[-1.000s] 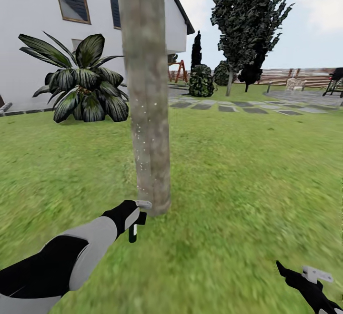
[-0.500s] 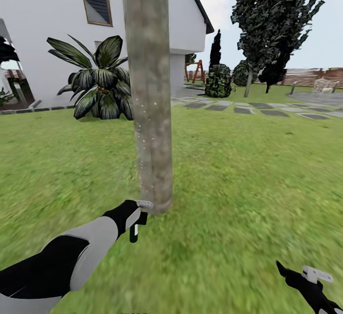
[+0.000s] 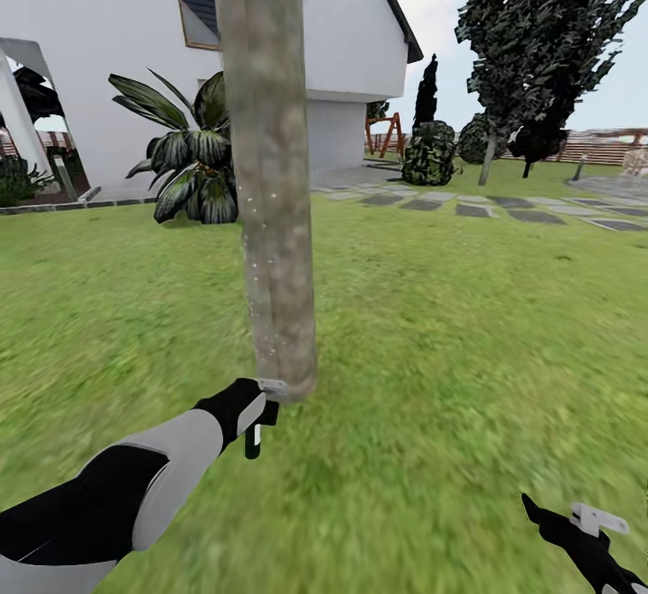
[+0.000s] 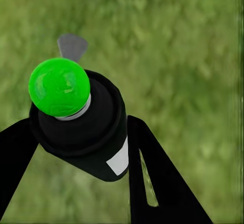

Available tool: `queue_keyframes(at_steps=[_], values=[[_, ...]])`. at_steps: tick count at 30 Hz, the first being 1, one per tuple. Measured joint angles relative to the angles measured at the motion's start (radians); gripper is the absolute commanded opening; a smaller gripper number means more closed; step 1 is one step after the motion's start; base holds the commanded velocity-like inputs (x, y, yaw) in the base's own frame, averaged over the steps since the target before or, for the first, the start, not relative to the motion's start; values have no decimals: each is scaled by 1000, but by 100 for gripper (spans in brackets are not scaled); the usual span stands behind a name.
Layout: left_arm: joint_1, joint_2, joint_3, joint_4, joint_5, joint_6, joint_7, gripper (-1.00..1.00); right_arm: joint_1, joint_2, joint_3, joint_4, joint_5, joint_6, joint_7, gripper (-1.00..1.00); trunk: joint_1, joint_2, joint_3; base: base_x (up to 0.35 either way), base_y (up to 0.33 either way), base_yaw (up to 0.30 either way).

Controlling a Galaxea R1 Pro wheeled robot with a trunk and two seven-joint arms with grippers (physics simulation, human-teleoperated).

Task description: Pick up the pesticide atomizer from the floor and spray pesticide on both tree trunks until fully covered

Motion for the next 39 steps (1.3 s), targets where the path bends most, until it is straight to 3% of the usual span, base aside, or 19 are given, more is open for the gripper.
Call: queue_keyframes(at_steps=[6,22,32,39], values=[[0,0,0,0,0,0,-1,-100,0,0,0,0,0,0,0,100,0,0,0,48,-327,217],[0,0,0,0,0,-1,-1,-100,0,0,0,0,0,0,-8,100,0,0,0,146,-296,54],[0,0,0,0,0,1,-1,-100,0,0,0,0,0,0,-8,100,0,0,0,-38,-121,265],[0,-1,0,0,0,0,-1,-100,0,0,0,0,1,0,-8,100,0,0,0,-11,-301,46]])
